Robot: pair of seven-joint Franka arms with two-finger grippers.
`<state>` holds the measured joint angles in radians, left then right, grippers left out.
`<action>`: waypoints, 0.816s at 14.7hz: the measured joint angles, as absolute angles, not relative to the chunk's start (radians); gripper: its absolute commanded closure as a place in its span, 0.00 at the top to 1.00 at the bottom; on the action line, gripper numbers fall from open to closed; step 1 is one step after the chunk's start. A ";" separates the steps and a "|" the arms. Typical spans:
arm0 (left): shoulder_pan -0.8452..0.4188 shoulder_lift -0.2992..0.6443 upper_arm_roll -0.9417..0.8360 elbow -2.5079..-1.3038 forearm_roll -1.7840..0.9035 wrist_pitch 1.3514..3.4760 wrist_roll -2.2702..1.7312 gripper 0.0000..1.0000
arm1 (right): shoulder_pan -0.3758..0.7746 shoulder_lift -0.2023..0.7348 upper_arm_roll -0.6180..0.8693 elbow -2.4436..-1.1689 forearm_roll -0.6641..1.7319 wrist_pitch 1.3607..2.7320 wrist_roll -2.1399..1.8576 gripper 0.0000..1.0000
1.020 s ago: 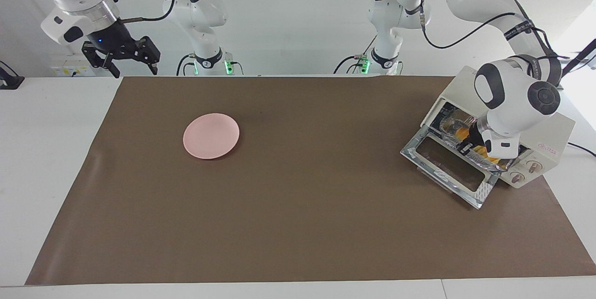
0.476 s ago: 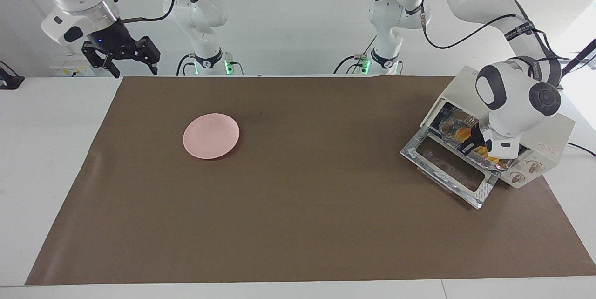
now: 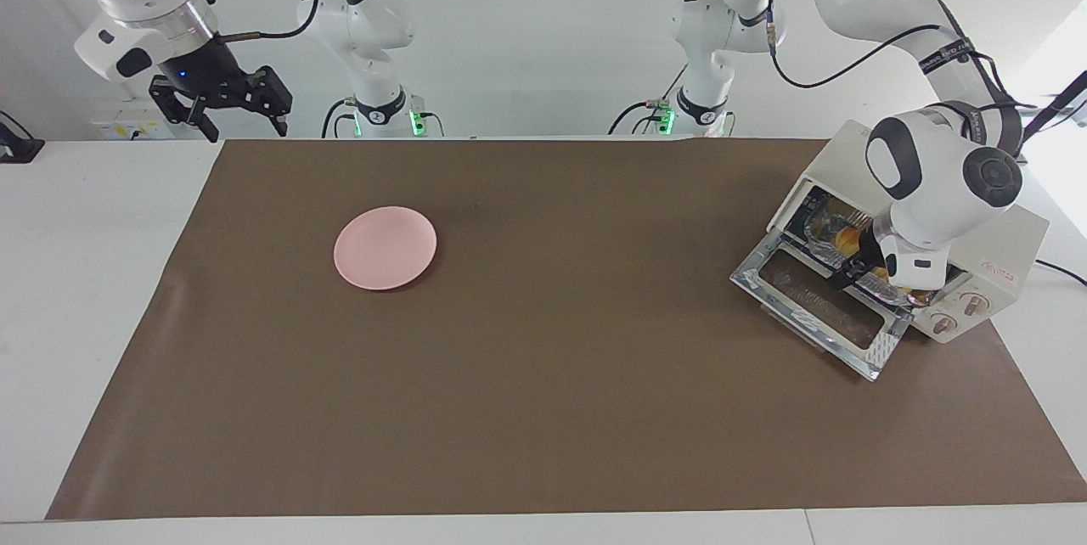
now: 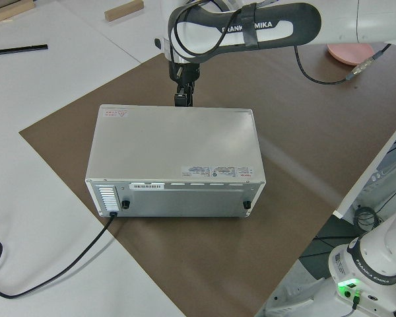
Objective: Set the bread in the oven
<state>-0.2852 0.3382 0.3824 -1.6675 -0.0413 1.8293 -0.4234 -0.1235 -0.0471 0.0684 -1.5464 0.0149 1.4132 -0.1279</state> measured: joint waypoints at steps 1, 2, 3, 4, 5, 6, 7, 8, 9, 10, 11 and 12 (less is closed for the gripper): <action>-0.290 0.336 0.381 -1.652 -0.040 1.829 -0.421 1.00 | -0.123 -0.047 0.068 -1.546 0.015 1.413 -0.128 1.00; -0.300 0.334 0.381 -1.636 -0.033 1.830 -0.419 1.00 | -0.123 -0.047 0.068 -1.546 0.015 1.413 -0.128 1.00; -0.312 0.332 0.380 -1.624 -0.019 1.830 -0.418 1.00 | -0.123 -0.047 0.068 -1.546 0.015 1.413 -0.128 1.00; -0.330 0.331 0.380 -1.616 -0.002 1.833 -0.416 1.00 | -0.123 -0.047 0.068 -1.546 0.015 1.413 -0.128 1.00; -0.351 0.330 0.379 -1.609 0.020 1.840 -0.416 1.00 | -0.123 -0.047 0.068 -1.546 0.015 1.413 -0.128 1.00; -0.371 0.330 0.378 -1.596 0.034 1.846 -0.416 1.00 | -0.123 -0.047 0.068 -1.546 0.015 1.413 -0.128 1.00; -0.386 0.328 0.378 -1.580 0.043 1.844 -0.415 1.00 | -0.123 -0.047 0.068 -1.546 0.015 1.413 -0.128 1.00; -0.393 0.324 0.377 -1.566 0.048 1.830 -0.395 1.00 | -0.123 -0.047 0.068 -1.546 0.015 1.413 -0.128 1.00; -0.394 0.312 0.377 -1.554 0.049 1.801 -0.341 1.00 | -0.123 -0.047 0.068 -1.546 0.015 1.413 -0.128 1.00; -0.393 0.294 0.380 -1.547 0.049 1.761 -0.266 1.00 | -0.123 -0.047 0.068 -1.546 0.015 1.413 -0.128 1.00; -0.390 0.269 0.382 -1.545 0.049 1.714 -0.177 1.00 | -0.123 -0.047 0.068 -1.546 0.015 1.413 -0.128 1.00; -0.385 0.238 0.384 -1.544 0.049 1.667 -0.099 1.00 | -0.123 -0.047 0.068 -1.546 0.015 1.413 -0.128 1.00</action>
<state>-0.3850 0.2379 0.3836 -1.5439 0.0492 1.6668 -0.0990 -0.1235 -0.0471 0.0684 -1.5464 0.0149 1.4132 -0.1279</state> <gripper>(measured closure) 0.000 0.000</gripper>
